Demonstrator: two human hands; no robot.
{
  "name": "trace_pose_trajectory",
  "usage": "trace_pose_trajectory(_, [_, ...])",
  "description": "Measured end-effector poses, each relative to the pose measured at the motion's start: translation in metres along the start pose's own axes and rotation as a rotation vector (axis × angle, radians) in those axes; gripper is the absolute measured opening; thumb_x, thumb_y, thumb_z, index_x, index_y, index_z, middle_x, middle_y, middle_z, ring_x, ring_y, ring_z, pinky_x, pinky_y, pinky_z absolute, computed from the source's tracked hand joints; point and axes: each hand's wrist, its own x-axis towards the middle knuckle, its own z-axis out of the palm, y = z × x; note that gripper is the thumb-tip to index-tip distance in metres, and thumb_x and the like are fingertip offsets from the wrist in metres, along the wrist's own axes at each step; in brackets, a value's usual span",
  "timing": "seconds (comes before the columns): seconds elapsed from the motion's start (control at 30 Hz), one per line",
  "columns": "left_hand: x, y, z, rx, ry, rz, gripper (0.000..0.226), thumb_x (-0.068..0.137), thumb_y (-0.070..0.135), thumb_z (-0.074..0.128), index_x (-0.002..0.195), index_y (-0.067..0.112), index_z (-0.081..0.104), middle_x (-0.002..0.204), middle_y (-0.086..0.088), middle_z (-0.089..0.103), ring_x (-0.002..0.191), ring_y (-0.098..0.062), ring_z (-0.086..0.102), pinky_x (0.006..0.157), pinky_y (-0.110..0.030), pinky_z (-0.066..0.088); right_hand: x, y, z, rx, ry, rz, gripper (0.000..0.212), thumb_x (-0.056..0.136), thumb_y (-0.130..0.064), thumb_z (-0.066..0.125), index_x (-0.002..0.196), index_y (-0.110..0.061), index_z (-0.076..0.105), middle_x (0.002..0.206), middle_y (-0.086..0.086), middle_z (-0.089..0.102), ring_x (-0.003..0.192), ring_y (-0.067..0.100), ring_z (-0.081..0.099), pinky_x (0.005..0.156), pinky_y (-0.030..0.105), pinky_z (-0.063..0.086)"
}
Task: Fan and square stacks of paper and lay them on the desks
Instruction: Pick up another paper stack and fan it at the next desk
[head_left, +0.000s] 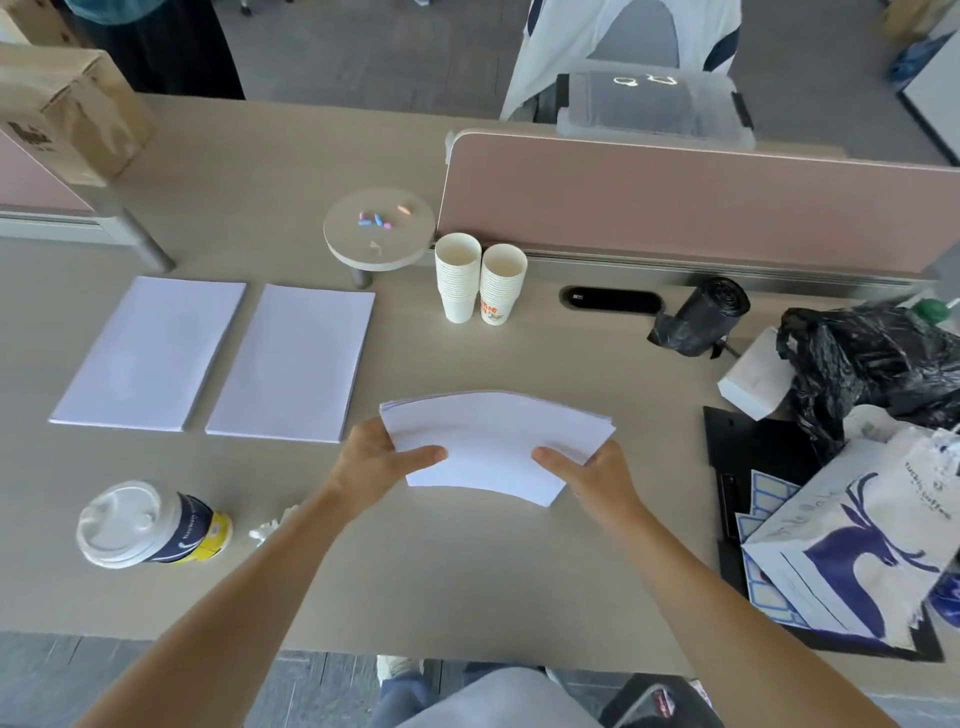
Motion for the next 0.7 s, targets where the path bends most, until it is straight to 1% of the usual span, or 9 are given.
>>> trace_pose_trajectory(0.1, [-0.003,0.001,0.006,-0.099,0.046,0.009,0.037,0.067,0.023,0.087,0.101,0.015,0.076,0.100,-0.003,0.078,0.097,-0.021,0.073,0.086,-0.035,0.056,-0.005,-0.008,0.009,0.023,0.017,-0.028,0.021,0.078,-0.017,0.084,0.085,-0.037,0.079,0.094,-0.001,0.078,0.093,0.032,0.071,0.087,0.052,0.055])
trace_pose_trajectory(0.17, [-0.006,0.000,0.007,-0.193,0.072,-0.004,0.047,0.061,0.029,0.087,0.103,0.011,0.076,0.103,-0.010,0.076,0.101,-0.029,0.072,0.090,-0.042,0.056,-0.008,-0.009,0.012,0.028,0.032,-0.030,0.018,0.074,-0.020,0.084,0.083,-0.036,0.079,0.089,-0.003,0.077,0.089,0.034,0.070,0.083,0.055,0.054])
trace_pose_trajectory(0.23, [-0.007,-0.004,0.004,-0.202,0.055,0.005,0.045,0.060,0.030,0.087,0.098,0.009,0.076,0.100,-0.009,0.076,0.096,-0.029,0.072,0.087,-0.041,0.056,-0.012,-0.009,0.012,0.024,0.016,-0.036,0.015,0.070,-0.021,0.085,0.083,-0.024,0.079,0.088,0.000,0.078,0.085,0.020,0.073,0.079,0.045,0.055])
trace_pose_trajectory(0.3, [-0.010,-0.006,0.000,-0.179,0.033,0.024,0.045,0.055,0.031,0.087,0.093,0.012,0.074,0.091,0.000,0.075,0.086,-0.020,0.069,0.078,-0.031,0.054,-0.017,-0.007,0.011,-0.007,-0.009,-0.045,0.027,0.065,-0.027,0.085,0.087,-0.015,0.076,0.091,0.006,0.077,0.085,0.013,0.072,0.077,0.033,0.053])
trace_pose_trajectory(0.4, [-0.013,-0.008,-0.002,-0.157,0.012,0.037,0.050,0.049,0.035,0.087,0.095,0.022,0.071,0.091,0.007,0.075,0.087,-0.012,0.069,0.079,-0.026,0.054,-0.021,-0.009,0.007,-0.064,-0.034,-0.069,0.029,0.065,-0.029,0.082,0.091,-0.018,0.077,0.090,-0.004,0.076,0.084,0.008,0.069,0.072,0.022,0.050])
trace_pose_trajectory(0.5, [-0.015,-0.004,0.001,-0.080,-0.026,0.050,0.035,0.054,0.040,0.085,0.086,0.029,0.076,0.088,0.007,0.074,0.083,-0.013,0.067,0.074,-0.028,0.051,-0.023,-0.012,0.008,-0.041,-0.038,-0.084,0.022,0.070,-0.026,0.085,0.082,-0.012,0.075,0.081,-0.002,0.073,0.077,0.011,0.068,0.070,0.027,0.049])
trace_pose_trajectory(0.57, [-0.019,0.000,0.004,-0.070,-0.029,0.088,0.027,0.062,0.044,0.081,0.079,0.024,0.076,0.079,0.003,0.070,0.074,-0.014,0.061,0.069,-0.030,0.044,-0.024,-0.013,0.008,-0.002,-0.010,-0.084,0.014,0.076,-0.018,0.086,0.085,-0.013,0.077,0.086,0.002,0.077,0.081,0.015,0.071,0.076,0.031,0.051])
trace_pose_trajectory(0.63, [-0.022,0.002,0.003,-0.055,-0.015,0.123,0.020,0.070,0.041,0.079,0.078,0.022,0.076,0.076,-0.001,0.066,0.071,-0.016,0.056,0.067,-0.031,0.040,-0.025,-0.013,0.008,0.016,0.035,-0.078,0.010,0.078,-0.016,0.085,0.086,-0.016,0.079,0.091,0.008,0.078,0.080,0.030,0.069,0.077,0.034,0.049])
trace_pose_trajectory(0.7, [-0.024,0.001,0.000,0.024,-0.011,0.139,0.008,0.079,0.035,0.078,0.079,0.027,0.076,0.075,-0.001,0.068,0.070,-0.016,0.056,0.064,-0.030,0.041,-0.027,-0.012,0.008,0.020,0.042,-0.074,0.013,0.076,-0.019,0.086,0.087,-0.017,0.080,0.095,0.012,0.077,0.090,0.042,0.064,0.077,0.039,0.049])
